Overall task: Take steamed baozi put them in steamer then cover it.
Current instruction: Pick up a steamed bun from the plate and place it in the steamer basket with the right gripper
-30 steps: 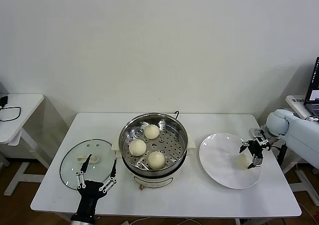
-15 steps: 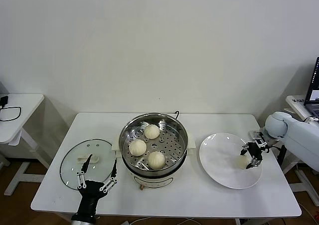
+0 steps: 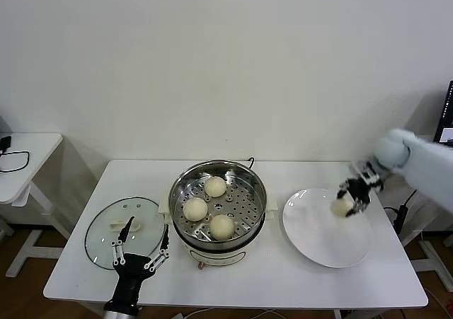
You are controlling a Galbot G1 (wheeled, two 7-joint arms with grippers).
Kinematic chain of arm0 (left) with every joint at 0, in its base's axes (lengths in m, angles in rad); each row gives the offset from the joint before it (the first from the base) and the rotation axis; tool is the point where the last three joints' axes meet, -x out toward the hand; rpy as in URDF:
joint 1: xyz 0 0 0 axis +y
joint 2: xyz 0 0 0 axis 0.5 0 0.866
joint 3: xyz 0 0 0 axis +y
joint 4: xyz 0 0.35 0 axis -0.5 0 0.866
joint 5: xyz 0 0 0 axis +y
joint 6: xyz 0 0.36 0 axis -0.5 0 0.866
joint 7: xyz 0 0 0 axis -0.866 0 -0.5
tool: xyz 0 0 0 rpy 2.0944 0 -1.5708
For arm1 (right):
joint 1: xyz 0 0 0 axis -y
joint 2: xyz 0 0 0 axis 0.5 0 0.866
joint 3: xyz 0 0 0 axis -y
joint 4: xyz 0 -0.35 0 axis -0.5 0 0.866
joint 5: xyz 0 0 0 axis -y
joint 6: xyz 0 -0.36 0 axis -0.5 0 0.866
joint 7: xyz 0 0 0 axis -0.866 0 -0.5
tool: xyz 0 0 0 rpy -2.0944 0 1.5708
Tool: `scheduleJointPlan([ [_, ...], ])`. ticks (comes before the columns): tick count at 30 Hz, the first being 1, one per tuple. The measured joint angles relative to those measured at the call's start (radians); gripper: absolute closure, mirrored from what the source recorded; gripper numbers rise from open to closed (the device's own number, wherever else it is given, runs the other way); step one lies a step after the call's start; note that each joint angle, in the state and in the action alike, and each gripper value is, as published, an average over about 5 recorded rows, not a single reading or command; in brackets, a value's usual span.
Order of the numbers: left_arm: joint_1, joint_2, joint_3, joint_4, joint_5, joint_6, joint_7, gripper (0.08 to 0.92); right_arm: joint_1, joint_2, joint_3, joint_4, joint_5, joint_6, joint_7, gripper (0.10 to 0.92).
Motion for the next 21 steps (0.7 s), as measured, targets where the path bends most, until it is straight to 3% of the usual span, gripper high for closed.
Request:
scheduleJointPlan([
  [12,0.0,0.001,-0.006,-0.006,0.005,0.003,-0.005,0.177,0.297,0.199,-0.197,0.176,0.303,-0.144,0.044,0.397],
  [21,-0.009,0.0,-0.005,-0.002,0.006,0.003,-0.008,0.177,0.344,0.326,-0.277,0.255,0.392,-0.236,0.116,0.397],
])
